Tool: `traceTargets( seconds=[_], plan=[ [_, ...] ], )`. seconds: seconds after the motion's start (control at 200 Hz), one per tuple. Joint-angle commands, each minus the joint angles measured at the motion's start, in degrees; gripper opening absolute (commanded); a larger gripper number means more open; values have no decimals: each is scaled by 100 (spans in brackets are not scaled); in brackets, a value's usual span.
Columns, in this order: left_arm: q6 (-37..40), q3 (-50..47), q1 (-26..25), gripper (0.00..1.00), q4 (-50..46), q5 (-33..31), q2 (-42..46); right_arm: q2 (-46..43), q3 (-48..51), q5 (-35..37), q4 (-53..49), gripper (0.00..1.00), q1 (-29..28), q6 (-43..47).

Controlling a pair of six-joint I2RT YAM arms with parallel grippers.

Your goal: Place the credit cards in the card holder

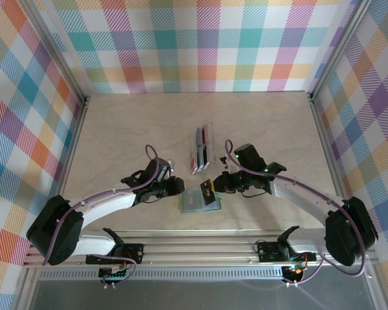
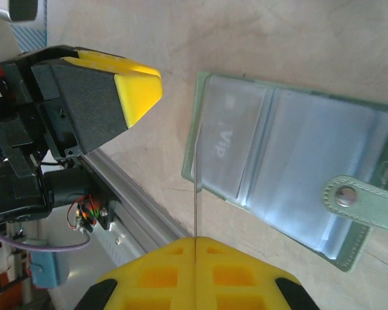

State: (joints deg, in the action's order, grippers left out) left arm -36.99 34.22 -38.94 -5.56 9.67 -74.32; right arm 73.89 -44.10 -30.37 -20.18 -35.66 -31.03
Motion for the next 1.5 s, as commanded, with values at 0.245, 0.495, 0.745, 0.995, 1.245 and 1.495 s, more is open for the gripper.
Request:
traceTargets(
  seconds=[0.245, 0.495, 0.745, 0.995, 1.245, 1.495],
  plan=[
    [32, -472, -103, 28, 463, -191, -146, 880, 147, -375, 624, 0, -36, 132],
    [19, -522, -104, 28, 633, -153, -387, 1138, 105, -164, 600, 0, -29, 132],
    [34, -521, -114, 28, 661, -142, -416, 1395, 84, -170, 650, 0, -29, 98],
    [41, -547, -113, 28, 677, -150, -421, 1493, 60, -139, 657, 0, -29, 88],
    [40, -557, -112, 27, 779, -97, -534, 1640, 3, -215, 702, 0, -29, 97],
    [17, -611, -113, 25, 907, -40, -645, 1734, -71, -248, 794, 0, -29, 79]
  ],
)
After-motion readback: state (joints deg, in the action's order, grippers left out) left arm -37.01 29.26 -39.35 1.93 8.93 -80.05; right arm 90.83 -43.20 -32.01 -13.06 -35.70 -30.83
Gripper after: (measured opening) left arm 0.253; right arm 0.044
